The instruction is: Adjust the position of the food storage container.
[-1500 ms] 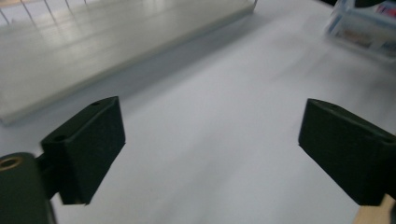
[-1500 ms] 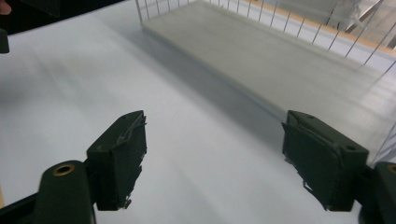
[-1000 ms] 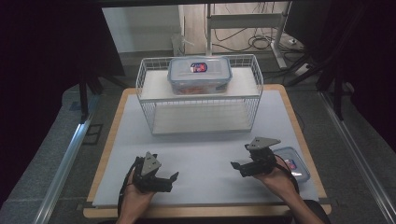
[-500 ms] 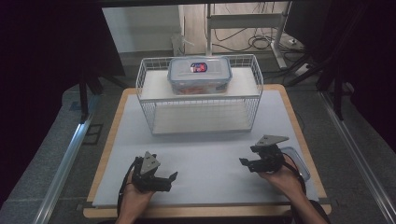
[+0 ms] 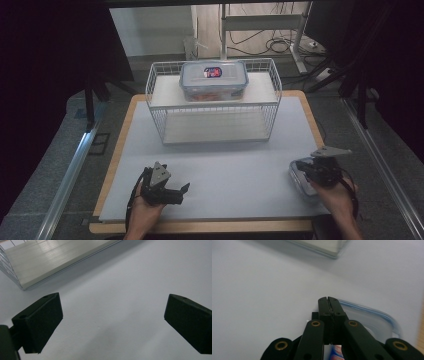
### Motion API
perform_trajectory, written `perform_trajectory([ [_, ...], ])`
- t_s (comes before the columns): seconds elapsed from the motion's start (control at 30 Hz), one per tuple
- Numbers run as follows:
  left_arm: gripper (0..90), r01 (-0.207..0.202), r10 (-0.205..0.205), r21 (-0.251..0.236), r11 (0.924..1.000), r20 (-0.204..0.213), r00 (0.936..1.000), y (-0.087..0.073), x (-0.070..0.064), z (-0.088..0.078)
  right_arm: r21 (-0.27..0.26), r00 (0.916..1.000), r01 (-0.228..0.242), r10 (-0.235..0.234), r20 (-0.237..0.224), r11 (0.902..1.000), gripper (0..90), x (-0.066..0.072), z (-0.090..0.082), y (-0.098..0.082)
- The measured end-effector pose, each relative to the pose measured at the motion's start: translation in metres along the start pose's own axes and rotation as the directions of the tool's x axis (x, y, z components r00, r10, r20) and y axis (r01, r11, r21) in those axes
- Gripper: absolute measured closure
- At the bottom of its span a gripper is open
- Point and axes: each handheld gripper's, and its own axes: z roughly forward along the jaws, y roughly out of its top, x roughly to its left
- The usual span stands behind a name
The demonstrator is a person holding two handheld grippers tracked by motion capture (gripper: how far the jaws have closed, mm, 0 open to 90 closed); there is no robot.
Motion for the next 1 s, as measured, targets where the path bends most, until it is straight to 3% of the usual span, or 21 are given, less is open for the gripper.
perform_trajectory([
  [0.23, 1.7, 0.005, -0.004, 0.006, 1.0000, -0.001, 1.0000, 0.000, 0.000, 0.001, 0.000, 0.9911, -0.067, 0.067, 0.116, 0.9977, 89.7, -0.027, -0.021, -0.018],
  [0.43, 1.8, 0.004, -0.004, 0.012, 0.9999, 0.003, 1.0000, 0.000, 0.000, 0.002, 0.048, 0.9748, -0.125, 0.114, 0.192, 0.9910, 89.8, -0.045, -0.028, -0.034],
  [0.57, 1.8, 0.004, -0.004, 0.014, 0.9999, 0.005, 1.0000, 0.000, -0.001, 0.003, 0.078, 0.9755, -0.156, 0.141, 0.168, 0.9846, 89.8, -0.049, -0.024, -0.039],
  [0.67, 1.8, 0.002, -0.003, 0.015, 0.9999, 0.007, 1.0000, 0.000, -0.001, 0.003, 0.095, 0.9748, -0.139, 0.120, 0.188, 0.9857, 89.8, -0.046, -0.020, -0.038],
  [0.73, 1.9, 0.004, -0.004, 0.019, 0.9998, 0.009, 1.0000, 0.000, -0.001, 0.004, 0.087, 0.9777, -0.150, 0.134, 0.161, 0.9849, 89.8, -0.044, -0.017, -0.037],
  [0.83, 1.9, 0.006, -0.006, 0.022, 0.9997, 0.012, 0.9999, 0.000, -0.001, 0.005, 0.090, 0.9821, -0.134, 0.120, 0.145, 0.9869, 89.8, -0.039, -0.013, -0.033],
  [1.0, 2.0, 0.002, -0.002, 0.026, 0.9997, 0.016, 0.9999, 0.000, -0.002, 0.006, 0.091, 0.9928, -0.100, 0.094, 0.075, 0.9908, 89.8, -0.023, 0.002, -0.022],
])
